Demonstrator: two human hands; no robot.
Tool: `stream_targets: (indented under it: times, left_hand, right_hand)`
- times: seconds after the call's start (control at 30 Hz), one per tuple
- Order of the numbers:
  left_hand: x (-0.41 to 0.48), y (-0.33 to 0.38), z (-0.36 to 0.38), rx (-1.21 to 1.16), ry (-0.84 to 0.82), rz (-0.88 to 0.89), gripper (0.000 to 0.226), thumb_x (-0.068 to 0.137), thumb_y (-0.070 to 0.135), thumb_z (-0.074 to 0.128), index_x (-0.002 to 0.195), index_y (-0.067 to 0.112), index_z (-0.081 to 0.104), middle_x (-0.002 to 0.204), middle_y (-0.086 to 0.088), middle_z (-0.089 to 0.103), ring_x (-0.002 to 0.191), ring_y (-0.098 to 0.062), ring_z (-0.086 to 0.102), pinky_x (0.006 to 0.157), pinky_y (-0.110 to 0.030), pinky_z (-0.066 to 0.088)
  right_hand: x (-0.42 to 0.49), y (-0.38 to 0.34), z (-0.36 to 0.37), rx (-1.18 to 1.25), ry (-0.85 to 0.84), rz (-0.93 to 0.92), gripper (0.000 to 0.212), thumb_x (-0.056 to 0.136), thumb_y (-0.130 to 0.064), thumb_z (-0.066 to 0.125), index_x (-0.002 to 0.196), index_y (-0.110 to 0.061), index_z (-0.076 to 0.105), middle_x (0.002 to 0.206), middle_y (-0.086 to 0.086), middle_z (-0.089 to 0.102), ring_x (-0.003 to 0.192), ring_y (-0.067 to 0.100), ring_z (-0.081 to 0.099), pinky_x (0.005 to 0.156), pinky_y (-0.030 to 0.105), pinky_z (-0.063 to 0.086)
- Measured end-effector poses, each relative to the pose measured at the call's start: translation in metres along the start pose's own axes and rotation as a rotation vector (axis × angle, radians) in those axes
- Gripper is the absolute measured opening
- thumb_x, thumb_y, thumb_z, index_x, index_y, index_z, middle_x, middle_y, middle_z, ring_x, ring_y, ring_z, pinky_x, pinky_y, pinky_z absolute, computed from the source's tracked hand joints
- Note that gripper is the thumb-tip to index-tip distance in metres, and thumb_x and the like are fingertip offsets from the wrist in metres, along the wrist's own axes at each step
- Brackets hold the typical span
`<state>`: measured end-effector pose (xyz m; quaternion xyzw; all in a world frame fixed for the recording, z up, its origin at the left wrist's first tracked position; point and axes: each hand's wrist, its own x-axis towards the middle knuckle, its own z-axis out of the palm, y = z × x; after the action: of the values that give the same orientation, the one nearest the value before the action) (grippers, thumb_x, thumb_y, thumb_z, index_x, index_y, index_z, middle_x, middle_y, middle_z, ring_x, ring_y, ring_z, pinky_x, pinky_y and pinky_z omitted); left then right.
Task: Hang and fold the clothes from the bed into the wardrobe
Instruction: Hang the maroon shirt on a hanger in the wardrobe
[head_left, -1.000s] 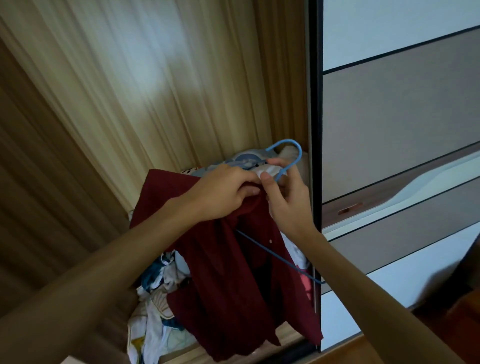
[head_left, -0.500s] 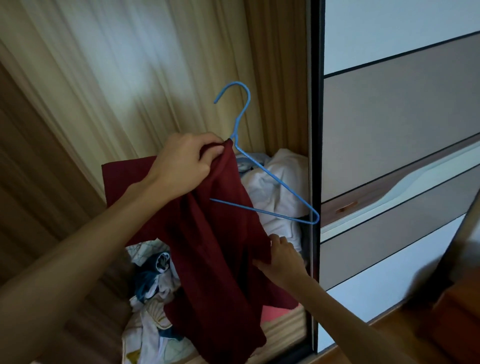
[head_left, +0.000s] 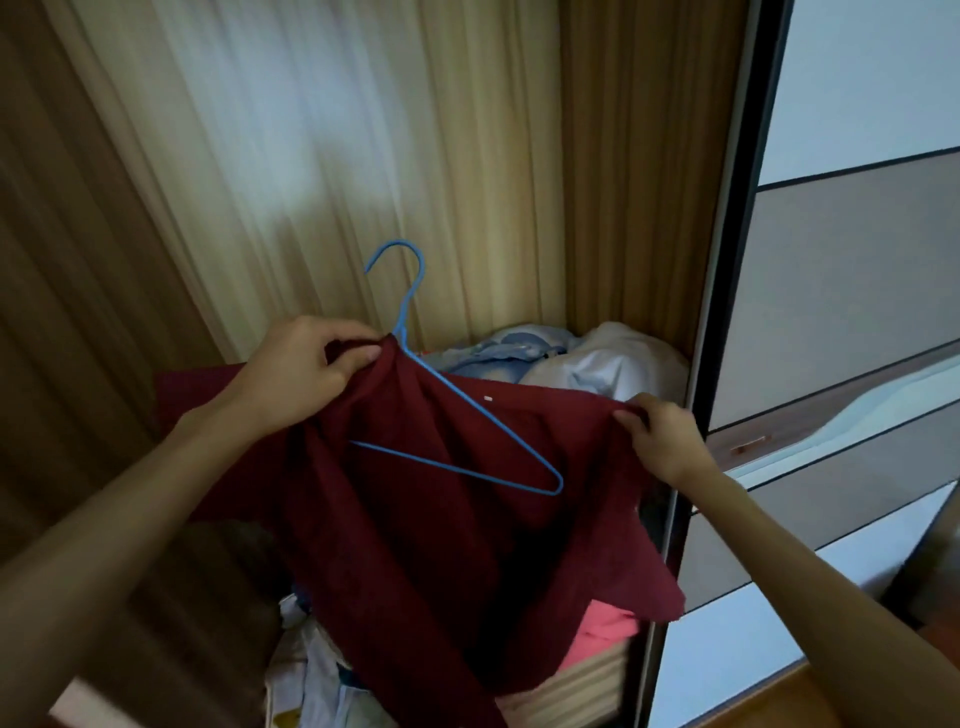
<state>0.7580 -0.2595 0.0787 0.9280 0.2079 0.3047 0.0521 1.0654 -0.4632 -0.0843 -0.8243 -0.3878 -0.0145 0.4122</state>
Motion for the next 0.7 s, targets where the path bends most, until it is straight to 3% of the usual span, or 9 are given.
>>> stream_targets:
  times: [0.07, 0.13, 0.2, 0.27, 0.37, 0.47, 0.57, 0.63, 0.7]
  left_hand:
    - [-0.005, -0.007, 0.001, -0.026, 0.034, -0.034, 0.016, 0.091, 0.013, 0.069, 0.104, 0.015, 0.078, 0.079, 0.044, 0.062, 0.084, 0.020, 0.060, 0.076, 0.005, 0.034]
    - [-0.010, -0.008, 0.002, -0.028, 0.083, -0.065, 0.016, 0.092, 0.014, 0.069, 0.105, 0.014, 0.077, 0.095, 0.016, 0.075, 0.091, -0.002, 0.066, 0.075, -0.001, 0.037]
    - [-0.013, -0.006, 0.004, -0.019, 0.111, -0.079, 0.017, 0.092, 0.016, 0.068, 0.107, 0.014, 0.077, 0.101, 0.000, 0.077, 0.094, -0.014, 0.068, 0.081, -0.014, 0.041]
    - [-0.014, -0.006, 0.007, -0.023, 0.112, -0.091, 0.019, 0.092, 0.019, 0.068, 0.109, 0.016, 0.077, 0.103, 0.000, 0.077, 0.096, -0.017, 0.069, 0.082, -0.015, 0.040]
    - [-0.016, -0.004, 0.014, -0.032, 0.115, -0.088, 0.019, 0.092, 0.022, 0.068, 0.109, 0.019, 0.076, 0.104, 0.001, 0.077, 0.097, -0.016, 0.069, 0.077, -0.011, 0.036]
    - [-0.015, 0.007, 0.021, -0.081, 0.190, -0.054, 0.017, 0.090, 0.019, 0.070, 0.105, 0.017, 0.078, 0.100, 0.001, 0.078, 0.094, -0.016, 0.070, 0.081, -0.015, 0.043]
    - [-0.011, 0.015, 0.022, -0.190, 0.276, -0.043, 0.014, 0.090, 0.017, 0.070, 0.102, 0.016, 0.078, 0.095, 0.003, 0.078, 0.087, -0.009, 0.070, 0.079, -0.016, 0.047]
    - [-0.010, 0.015, 0.018, -0.287, 0.316, -0.051, 0.014, 0.091, 0.017, 0.069, 0.102, 0.016, 0.077, 0.094, 0.009, 0.077, 0.086, 0.002, 0.067, 0.080, -0.010, 0.047]
    - [-0.012, 0.009, 0.007, -0.384, 0.370, -0.087, 0.014, 0.092, 0.019, 0.068, 0.103, 0.019, 0.077, 0.092, 0.020, 0.073, 0.085, 0.007, 0.066, 0.085, -0.014, 0.050]
  right_hand:
    - [0.007, -0.021, -0.014, 0.013, 0.029, -0.050, 0.025, 0.099, -0.022, 0.058, 0.106, 0.000, 0.069, 0.102, 0.018, 0.073, 0.099, 0.034, 0.066, 0.072, 0.026, 0.034]
    - [0.011, -0.046, -0.024, 0.048, 0.050, -0.102, 0.024, 0.099, -0.023, 0.058, 0.103, -0.004, 0.071, 0.101, 0.013, 0.074, 0.097, 0.028, 0.065, 0.073, 0.023, 0.032]
    - [0.011, -0.074, -0.030, 0.093, 0.032, -0.159, 0.023, 0.099, -0.027, 0.058, 0.090, -0.010, 0.071, 0.085, 0.004, 0.073, 0.079, 0.015, 0.063, 0.071, 0.023, 0.035]
    - [0.005, -0.104, -0.034, 0.158, -0.002, -0.186, 0.030, 0.098, -0.030, 0.059, 0.076, -0.010, 0.067, 0.066, 0.000, 0.064, 0.061, 0.009, 0.056, 0.061, 0.029, 0.036]
    - [-0.008, -0.149, -0.035, 0.321, -0.062, -0.267, 0.032, 0.097, -0.027, 0.062, 0.069, -0.012, 0.067, 0.056, -0.006, 0.056, 0.054, 0.003, 0.048, 0.057, 0.028, 0.038]
    - [-0.024, -0.190, -0.026, 0.415, -0.192, -0.453, 0.026, 0.096, -0.022, 0.064, 0.080, -0.002, 0.069, 0.067, 0.001, 0.057, 0.063, 0.007, 0.048, 0.062, 0.031, 0.039]
    - [-0.038, -0.211, -0.016, 0.253, -0.279, -0.731, 0.022, 0.088, -0.034, 0.071, 0.092, -0.013, 0.075, 0.089, -0.001, 0.065, 0.083, 0.008, 0.063, 0.079, 0.029, 0.049]
    - [-0.039, -0.212, -0.020, 0.295, -0.297, -0.764, 0.023, 0.087, -0.035, 0.072, 0.099, -0.016, 0.077, 0.098, 0.000, 0.066, 0.096, 0.014, 0.065, 0.090, 0.027, 0.049]
    - [-0.030, -0.206, -0.028, 0.357, -0.140, -0.692, 0.022, 0.090, -0.030, 0.069, 0.101, -0.012, 0.073, 0.098, -0.002, 0.063, 0.096, 0.011, 0.063, 0.091, 0.020, 0.046]
